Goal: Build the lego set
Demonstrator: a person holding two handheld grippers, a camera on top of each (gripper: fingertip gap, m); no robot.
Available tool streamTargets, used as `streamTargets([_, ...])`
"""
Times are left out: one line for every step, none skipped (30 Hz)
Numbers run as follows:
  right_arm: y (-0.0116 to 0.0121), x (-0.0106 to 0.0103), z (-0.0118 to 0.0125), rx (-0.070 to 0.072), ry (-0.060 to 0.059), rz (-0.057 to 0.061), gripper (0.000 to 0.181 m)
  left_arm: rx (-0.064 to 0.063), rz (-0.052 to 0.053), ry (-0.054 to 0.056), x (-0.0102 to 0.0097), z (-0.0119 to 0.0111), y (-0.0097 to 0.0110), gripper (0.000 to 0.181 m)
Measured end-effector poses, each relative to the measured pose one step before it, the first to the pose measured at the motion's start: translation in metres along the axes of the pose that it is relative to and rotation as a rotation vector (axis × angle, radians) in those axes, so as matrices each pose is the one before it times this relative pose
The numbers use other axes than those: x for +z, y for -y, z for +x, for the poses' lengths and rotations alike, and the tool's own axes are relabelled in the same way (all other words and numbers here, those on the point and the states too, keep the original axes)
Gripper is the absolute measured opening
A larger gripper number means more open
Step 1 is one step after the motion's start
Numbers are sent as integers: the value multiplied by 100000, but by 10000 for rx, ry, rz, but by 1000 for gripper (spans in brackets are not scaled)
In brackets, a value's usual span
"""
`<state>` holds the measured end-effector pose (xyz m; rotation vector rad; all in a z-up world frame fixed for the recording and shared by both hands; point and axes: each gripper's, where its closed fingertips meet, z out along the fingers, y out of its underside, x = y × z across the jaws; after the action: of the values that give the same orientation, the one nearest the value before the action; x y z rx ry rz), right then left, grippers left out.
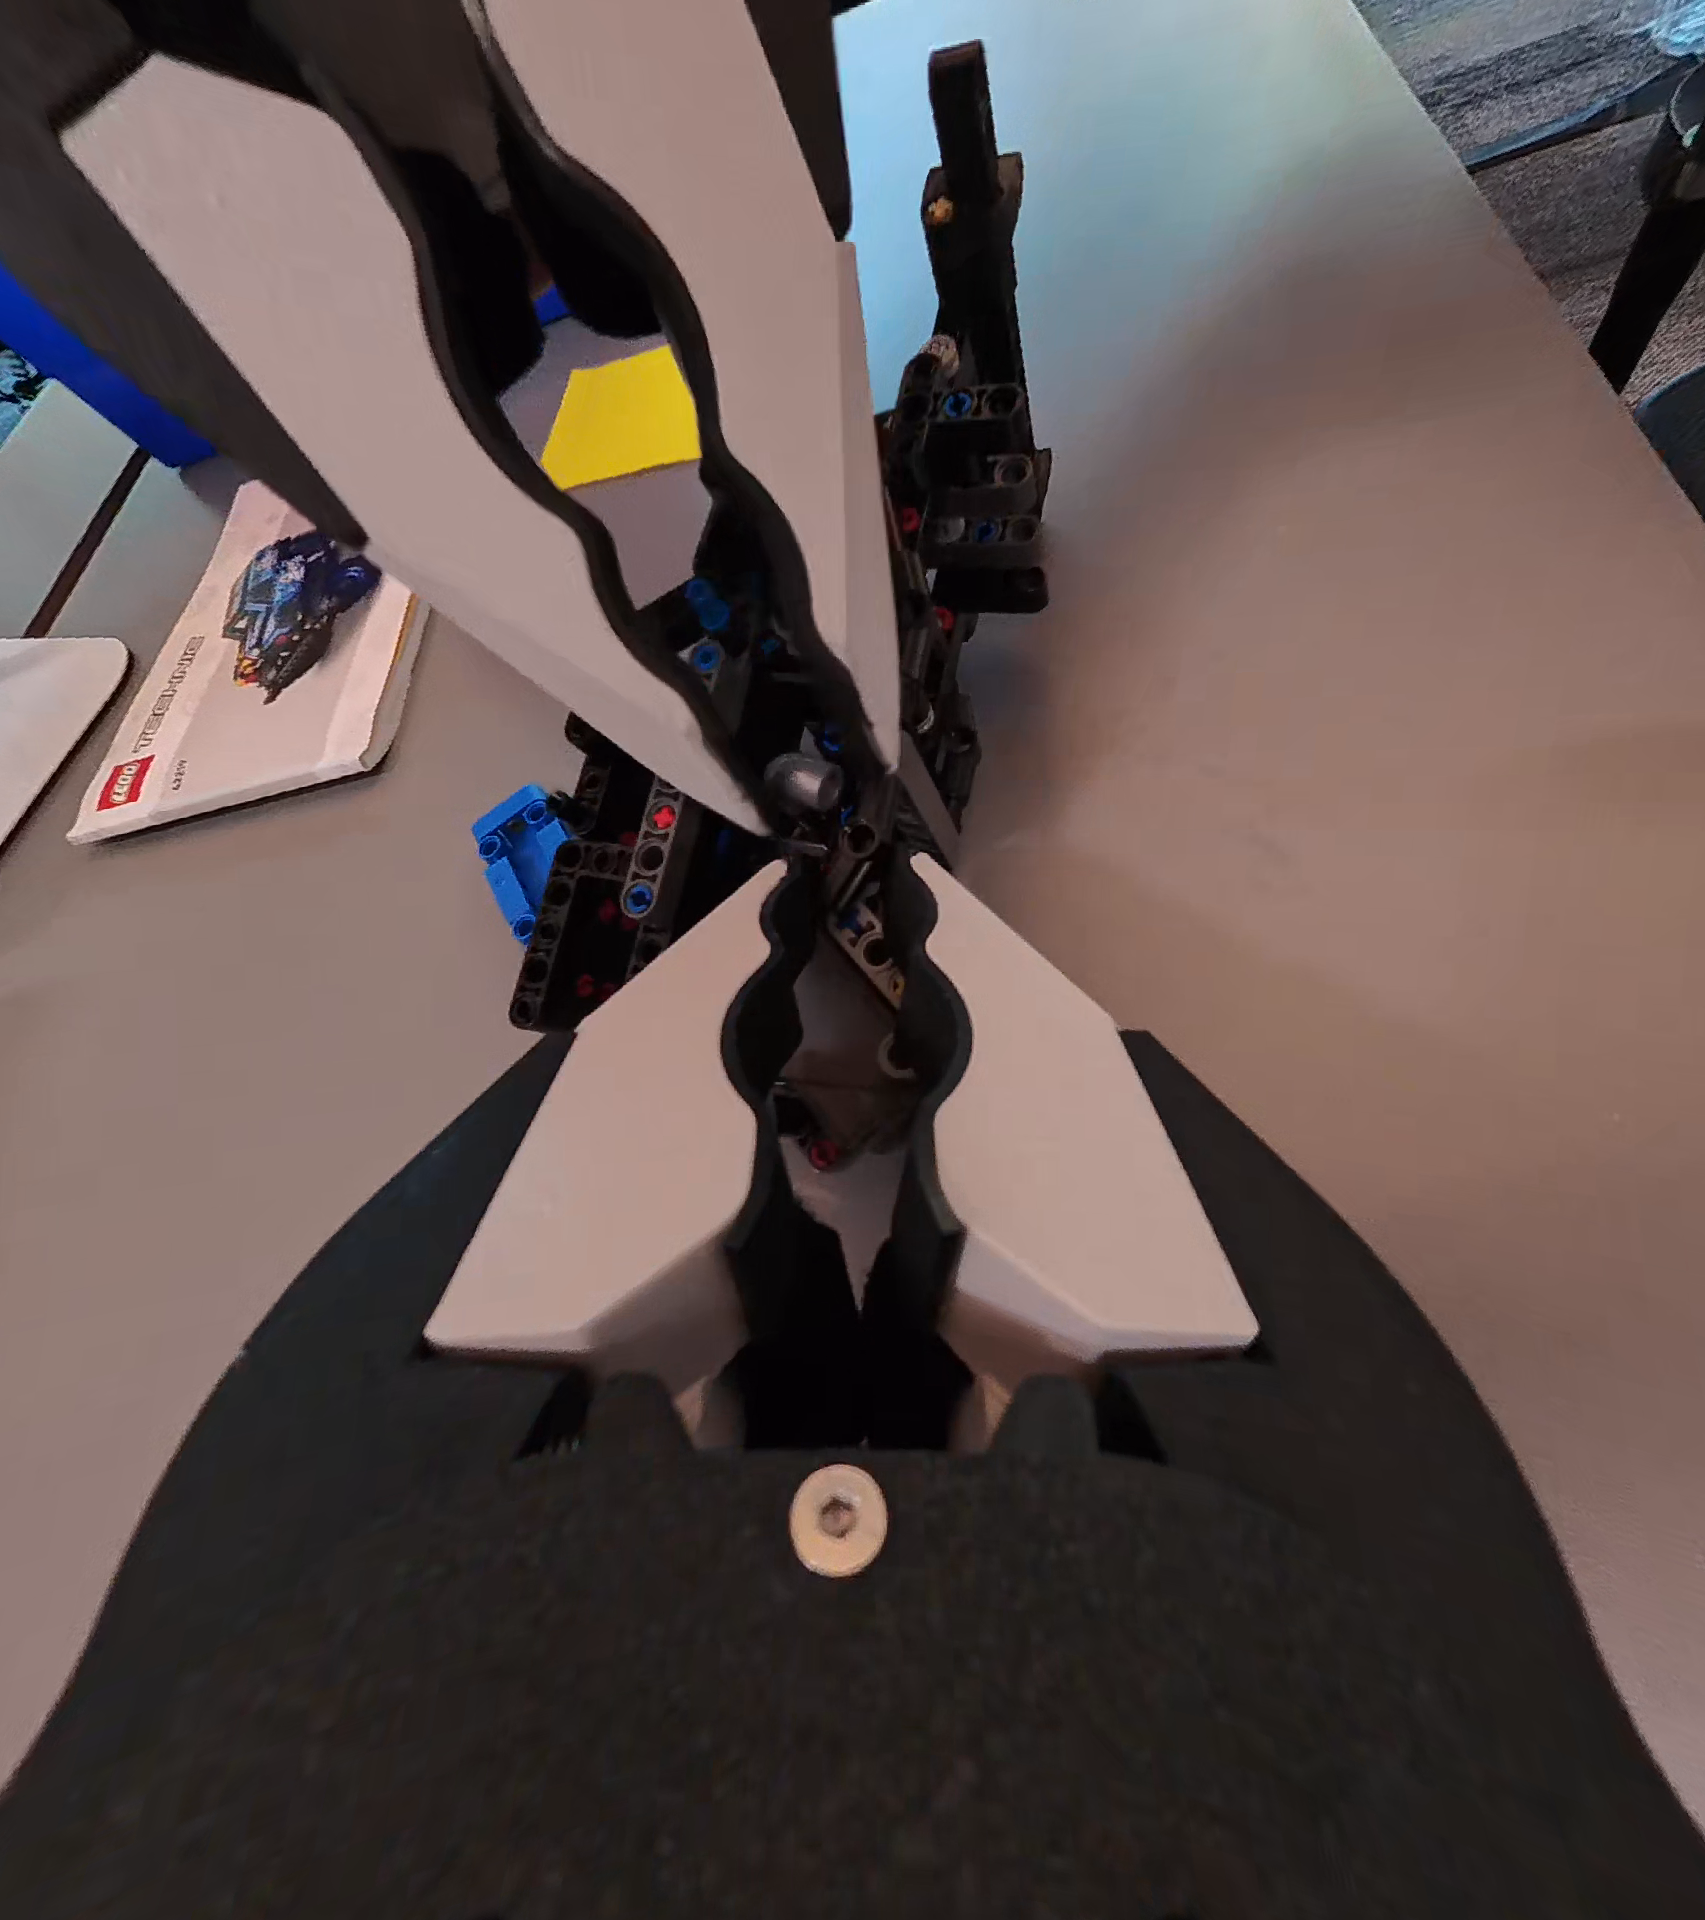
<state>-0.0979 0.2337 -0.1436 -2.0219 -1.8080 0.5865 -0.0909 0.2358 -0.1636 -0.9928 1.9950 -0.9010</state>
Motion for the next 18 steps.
streamTargets([-153, 191, -104, 280, 350, -196, 18, 13, -2, 11, 9, -5, -2, 12])
streamTargets([-99, 70, -50, 275, 316, -173, 19, 8, -2, 6, 4, 2, 6, 12])
streamTargets([-35, 11, -57, 206, 279, -100, 19, 8, 1, -1, 8, 8, -2, 12])
streamTargets([-60, 34, -55, 176, 291, -69, 19, 4, 2, -7, 13, 11, 11, 12])
streamTargets([-42, -39, -66, 195, 359, -57, 19, 7, 6, -13, 26, 21, 24, 12])
streamTargets([-38, -67, -80, 223, 431, -51, 18, 13, 10, -25, 37, 30, 34, 12])
streamTargets([-38, -88, -95, 216, 471, 6, 17, 14, 14, -37, 45, 33, 37, 12])
streamTargets([-44, -111, 24, 127, 390, -24, 13, 18, 14, -37, 45, 30, 37, 12])
streamTargets([-45, 2, -26, -51, 328, -6, 13, 13, 10, -31, 32, 21, 25, 12])
streamTargets([-20, -18, 4, -170, 210, 21, 13, -10, 9, -38, 7, 14, 10, 12])
streamTargets([2, 0, 24, -117, 149, -41, 12, -40, 9, -54, -1, 1, 9, 12])
streamTargets([18, 42, -5, -66, 93, -131, 12, -45, 5, -63, -3, 11, -9, 12])
streamTargets([-16, 3, 0, -205, -27, -211, 12, -6, 8, -45, -9, 10, -4, 12])
streamTargets([-39, -53, 49, -378, -191, -240, 11, 18, 10, -11, -18, -13, -7, 12])
streamTargets([-72, -104, 142, -457, -332, -311, 11, -2, 1, 7, 0, -38, -9, 12])
streamTargets([-28, -19, 113, -426, -318, -258, 11, -33, -6, -8, 3, -47, -19, 12])
streamTargets([-7, 96, 124, -249, -281, -182, 10, -44, -5, -41, -4, -3, -13, 12])
streamTargets([7, 118, 135, -203, -257, -142, 8, -12, -2, -57, 2, 46, -14, 12])
